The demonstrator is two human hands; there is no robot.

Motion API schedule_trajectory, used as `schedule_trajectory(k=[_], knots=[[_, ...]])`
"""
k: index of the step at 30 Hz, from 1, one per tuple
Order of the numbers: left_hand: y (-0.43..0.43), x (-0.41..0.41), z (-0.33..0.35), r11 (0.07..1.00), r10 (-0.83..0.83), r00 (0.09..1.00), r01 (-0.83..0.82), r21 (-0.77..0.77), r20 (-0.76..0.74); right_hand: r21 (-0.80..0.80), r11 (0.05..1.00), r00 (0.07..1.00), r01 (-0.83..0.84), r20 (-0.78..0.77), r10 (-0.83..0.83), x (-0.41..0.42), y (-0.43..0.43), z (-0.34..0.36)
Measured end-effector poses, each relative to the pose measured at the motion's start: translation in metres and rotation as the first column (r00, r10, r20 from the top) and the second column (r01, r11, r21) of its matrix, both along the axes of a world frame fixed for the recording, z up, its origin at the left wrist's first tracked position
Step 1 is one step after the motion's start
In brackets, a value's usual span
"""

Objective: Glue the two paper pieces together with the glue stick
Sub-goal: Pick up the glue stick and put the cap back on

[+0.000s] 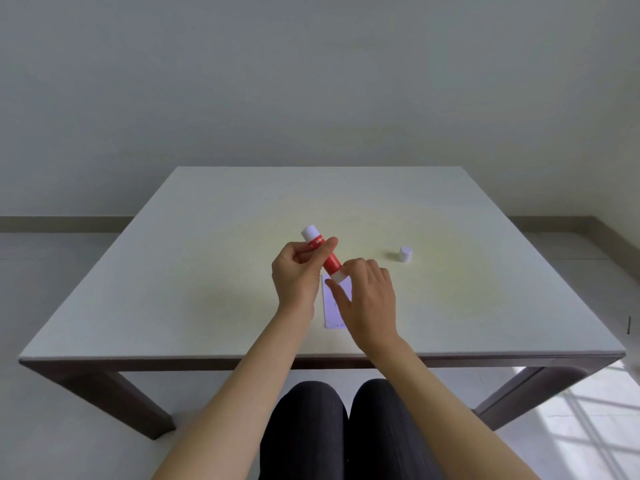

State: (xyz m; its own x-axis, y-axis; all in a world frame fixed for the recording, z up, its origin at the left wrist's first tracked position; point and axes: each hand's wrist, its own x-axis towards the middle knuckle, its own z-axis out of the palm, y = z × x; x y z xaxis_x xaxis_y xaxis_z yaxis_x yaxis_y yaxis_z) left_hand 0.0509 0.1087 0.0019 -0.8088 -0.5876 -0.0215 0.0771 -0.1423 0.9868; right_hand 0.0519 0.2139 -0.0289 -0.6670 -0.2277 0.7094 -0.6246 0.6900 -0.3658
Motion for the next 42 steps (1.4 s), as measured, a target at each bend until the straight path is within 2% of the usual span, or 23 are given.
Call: schedule_trajectory(k=[2,4,6,7,9,11,14,15,16,17,18,19,21,24,26,32,34,36,37,38,39,40,42], knots=[[-0.006,0.001,-0.002,0.993,0.018,1.000,-0.016,-0.116,0.017,0.033,0.998,0.987,-0.049,0.154,0.043,-0.015,0.011,-0.003],[-0.015,0.003,-0.002,0.955,0.012,1.000,-0.003,-0.297,0.029,0.130,0.986,0.961,0.101,0.244,-0.131,-0.040,0.031,-0.010],[-0.023,0.007,-0.003,0.882,-0.011,1.000,0.011,-0.472,0.003,0.356,0.899,0.885,0.255,0.289,-0.366,-0.065,0.054,-0.017],[-0.026,0.009,-0.004,0.840,-0.019,1.000,0.009,-0.542,-0.014,0.460,0.847,0.845,0.266,0.311,-0.434,-0.076,0.063,-0.021],[-0.031,0.011,-0.005,0.755,-0.023,0.999,-0.003,-0.656,-0.030,0.578,0.784,0.809,0.228,0.335,-0.483,-0.087,0.075,-0.029],[-0.032,0.012,-0.007,0.669,-0.012,1.000,-0.009,-0.743,-0.023,0.590,0.778,0.841,0.216,0.293,-0.456,-0.090,0.080,-0.033],[-0.030,0.012,-0.007,0.581,-0.003,1.000,-0.011,-0.814,-0.016,0.455,0.869,0.878,0.196,0.312,-0.361,-0.087,0.081,-0.030],[-0.028,0.012,-0.007,0.564,-0.007,1.000,-0.009,-0.826,-0.016,0.324,0.931,0.880,0.165,0.377,-0.287,-0.086,0.078,-0.026],[-0.027,0.012,-0.008,0.549,-0.012,1.000,-0.006,-0.836,-0.016,0.121,0.983,0.868,0.138,0.464,-0.179,-0.082,0.074,-0.018],[-0.025,0.012,-0.008,0.538,-0.016,1.000,-0.005,-0.843,-0.016,-0.127,0.985,0.839,0.120,0.543,-0.032,-0.076,0.068,-0.007],[-0.023,0.011,-0.009,0.530,-0.018,1.000,-0.005,-0.848,-0.017,-0.359,0.928,0.801,0.099,0.582,0.139,-0.069,0.062,0.004],[-0.021,0.011,-0.009,0.527,-0.017,1.000,-0.006,-0.850,-0.017,-0.516,0.854,0.771,0.074,0.573,0.279,-0.062,0.055,0.016],[-0.019,0.011,-0.007,0.525,-0.015,1.000,-0.005,-0.851,-0.015,-0.618,0.786,0.736,0.006,0.535,0.415,-0.050,0.043,0.034],[-0.017,0.011,-0.005,0.512,-0.024,0.999,-0.007,-0.859,-0.023,-0.589,0.806,0.704,-0.050,0.552,0.447,-0.037,0.032,0.050],[-0.018,0.011,-0.003,0.498,-0.028,0.999,-0.017,-0.867,-0.035,-0.548,0.833,0.715,-0.073,0.553,0.427,-0.035,0.027,0.052],[-0.020,0.013,-0.005,0.361,-0.031,0.998,-0.032,-0.932,-0.046,-0.417,0.884,0.751,-0.214,0.508,0.421,-0.032,0.022,0.052],[-0.019,0.014,-0.005,0.332,-0.030,0.999,-0.028,-0.943,-0.040,-0.281,0.940,0.782,-0.192,0.535,0.320,-0.030,0.017,0.052],[-0.017,0.016,-0.006,0.306,-0.031,0.999,-0.021,-0.952,-0.032,0.019,0.999,0.843,-0.049,0.536,0.031,-0.032,0.011,0.047],[-0.015,0.016,-0.006,0.291,-0.034,0.999,-0.015,-0.957,-0.025,0.137,0.990,0.852,0.036,0.513,-0.102,-0.033,0.009,0.046],[-0.015,0.016,-0.007,0.279,-0.033,0.999,-0.011,-0.960,-0.022,0.178,0.982,0.856,0.065,0.495,-0.146,-0.034,0.009,0.047],[-0.015,0.016,-0.006,0.273,-0.028,0.999,-0.015,-0.962,-0.023,0.131,0.991,0.854,0.008,0.516,-0.075,-0.035,0.012,0.047],[-0.017,0.015,-0.005,0.275,-0.017,0.999,-0.022,-0.961,-0.028,0.024,0.993,0.834,-0.115,0.546,0.083,-0.037,0.016,0.048],[-0.021,0.012,-0.002,0.288,-0.003,0.999,-0.034,-0.957,-0.036,-0.143,0.929,0.747,-0.341,0.558,0.360,-0.036,0.023,0.051]])
